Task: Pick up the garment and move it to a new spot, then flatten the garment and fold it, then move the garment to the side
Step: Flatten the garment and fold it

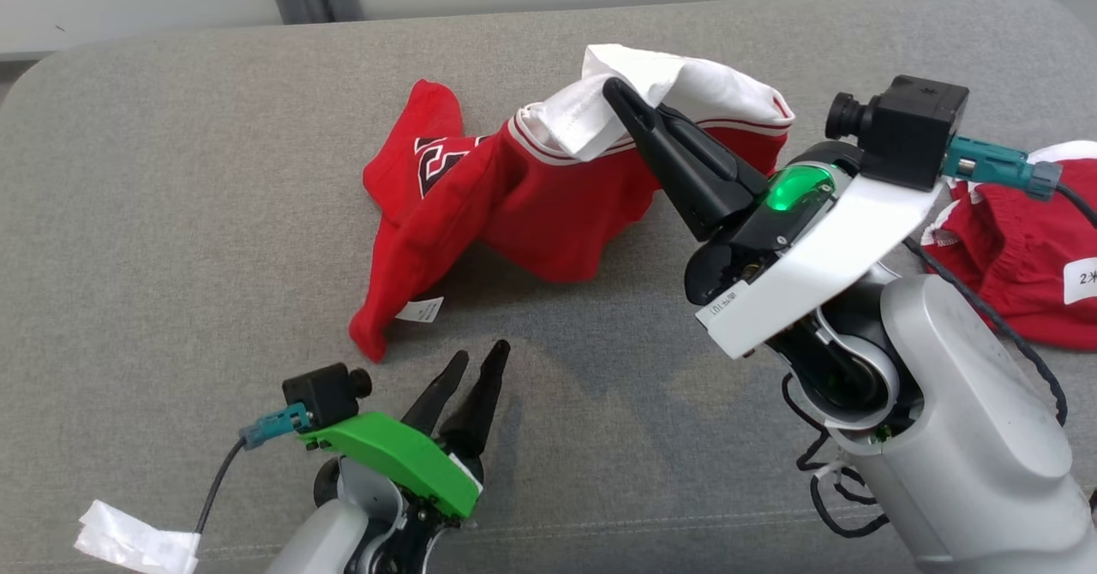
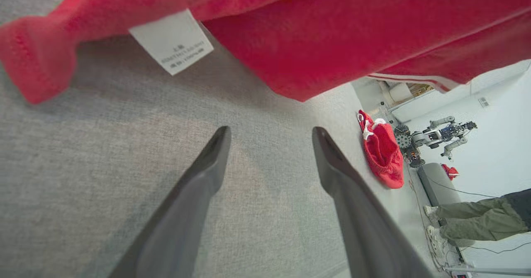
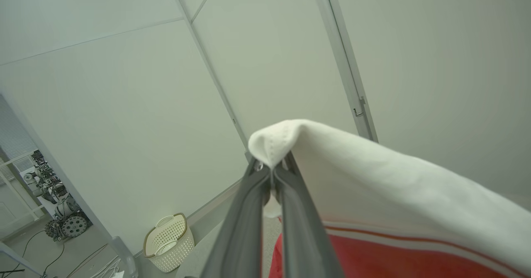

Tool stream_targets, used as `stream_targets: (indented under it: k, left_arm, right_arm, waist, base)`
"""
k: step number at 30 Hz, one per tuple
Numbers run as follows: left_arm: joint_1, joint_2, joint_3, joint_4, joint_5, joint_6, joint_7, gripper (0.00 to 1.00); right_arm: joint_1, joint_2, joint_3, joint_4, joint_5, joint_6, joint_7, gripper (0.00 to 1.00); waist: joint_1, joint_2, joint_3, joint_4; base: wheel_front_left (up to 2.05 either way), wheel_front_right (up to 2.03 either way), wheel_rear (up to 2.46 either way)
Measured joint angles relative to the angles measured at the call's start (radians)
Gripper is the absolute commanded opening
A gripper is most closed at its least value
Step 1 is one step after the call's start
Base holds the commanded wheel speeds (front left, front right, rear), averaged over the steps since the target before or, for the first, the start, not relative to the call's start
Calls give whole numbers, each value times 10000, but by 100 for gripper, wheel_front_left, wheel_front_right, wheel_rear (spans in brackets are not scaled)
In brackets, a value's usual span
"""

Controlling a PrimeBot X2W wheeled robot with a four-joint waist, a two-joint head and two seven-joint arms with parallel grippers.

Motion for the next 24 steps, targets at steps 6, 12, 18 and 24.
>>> stream_targets:
  k: [6,12,18,24]
  left_arm:
    - [-63,247,-364,639,1507,128,-984,100]
    - [-513,316,-209,1250,2495,752,-1266,100]
    - [-671,240,-65,1672,2899,1174,-1317,100]
    - [-713,105,299,1850,3340,1547,-1321,100]
  right_arm:
    - [-67,82,-2,-217,125,-169,176,0]
    - [-136,36,-111,-376,144,-270,290,0]
    - [-144,-13,-186,-443,144,-343,293,0]
    - [-144,-29,-219,-510,144,-416,307,0]
  waist:
    - [0,0,137,-160]
    - [0,0,332,-269]
    - [0,0,411,-295]
    - [0,0,433,-306]
  base:
    - [0,0,0]
    - [0,0,0]
    - [0,0,0]
    - [0,0,0]
